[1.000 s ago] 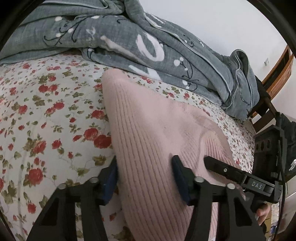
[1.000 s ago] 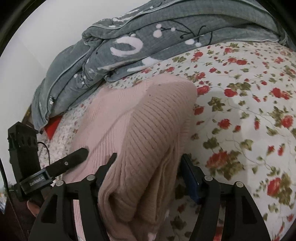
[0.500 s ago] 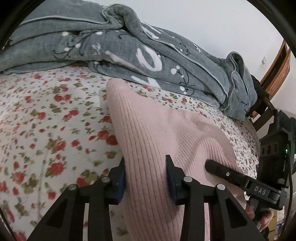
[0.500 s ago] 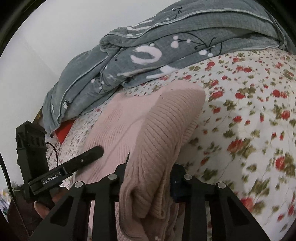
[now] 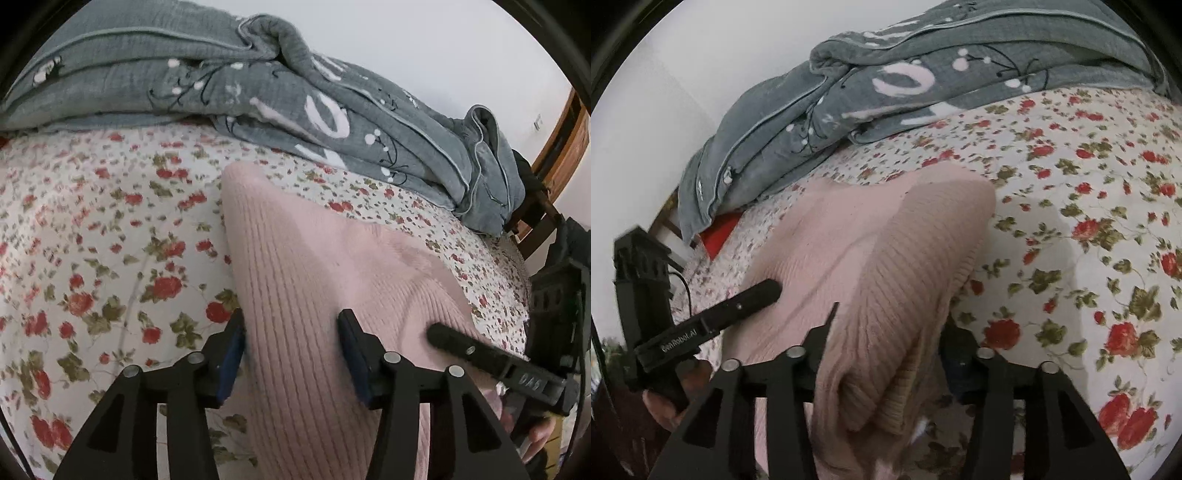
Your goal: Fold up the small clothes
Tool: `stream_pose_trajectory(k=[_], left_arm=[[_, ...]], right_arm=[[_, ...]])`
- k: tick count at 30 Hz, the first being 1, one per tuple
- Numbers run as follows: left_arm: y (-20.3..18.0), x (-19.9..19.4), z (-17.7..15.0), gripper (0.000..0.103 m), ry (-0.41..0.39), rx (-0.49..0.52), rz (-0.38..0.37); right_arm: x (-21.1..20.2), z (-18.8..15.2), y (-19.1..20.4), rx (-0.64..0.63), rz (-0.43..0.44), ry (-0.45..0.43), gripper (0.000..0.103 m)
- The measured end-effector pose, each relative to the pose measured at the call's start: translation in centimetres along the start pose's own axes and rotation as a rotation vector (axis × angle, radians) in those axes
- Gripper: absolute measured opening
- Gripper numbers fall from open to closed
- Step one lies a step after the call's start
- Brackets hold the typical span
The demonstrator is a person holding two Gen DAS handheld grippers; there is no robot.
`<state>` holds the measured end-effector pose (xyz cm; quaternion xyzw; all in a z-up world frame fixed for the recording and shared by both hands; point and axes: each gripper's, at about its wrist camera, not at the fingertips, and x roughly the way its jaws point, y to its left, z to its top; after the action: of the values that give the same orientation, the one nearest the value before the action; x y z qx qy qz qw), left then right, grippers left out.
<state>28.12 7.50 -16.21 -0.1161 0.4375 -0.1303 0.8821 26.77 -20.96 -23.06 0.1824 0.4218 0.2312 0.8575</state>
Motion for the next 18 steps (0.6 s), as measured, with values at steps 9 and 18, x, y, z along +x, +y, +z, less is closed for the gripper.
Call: stream_pose_trajectory(k=[9, 18], left_arm=[[-0.9, -2.7, 1.7, 0.057, -0.134, 0.045, -0.044], [-1.0, -0.3, 3.0, 0.056, -0.082, 0.077, -0.078]], right_arm=[[-0.5, 1.7, 0.6, -0.075, -0.090, -0.099, 0.011], [-3.5, 2.7, 1.5, -0.102, -0.074, -0.147, 0.023]])
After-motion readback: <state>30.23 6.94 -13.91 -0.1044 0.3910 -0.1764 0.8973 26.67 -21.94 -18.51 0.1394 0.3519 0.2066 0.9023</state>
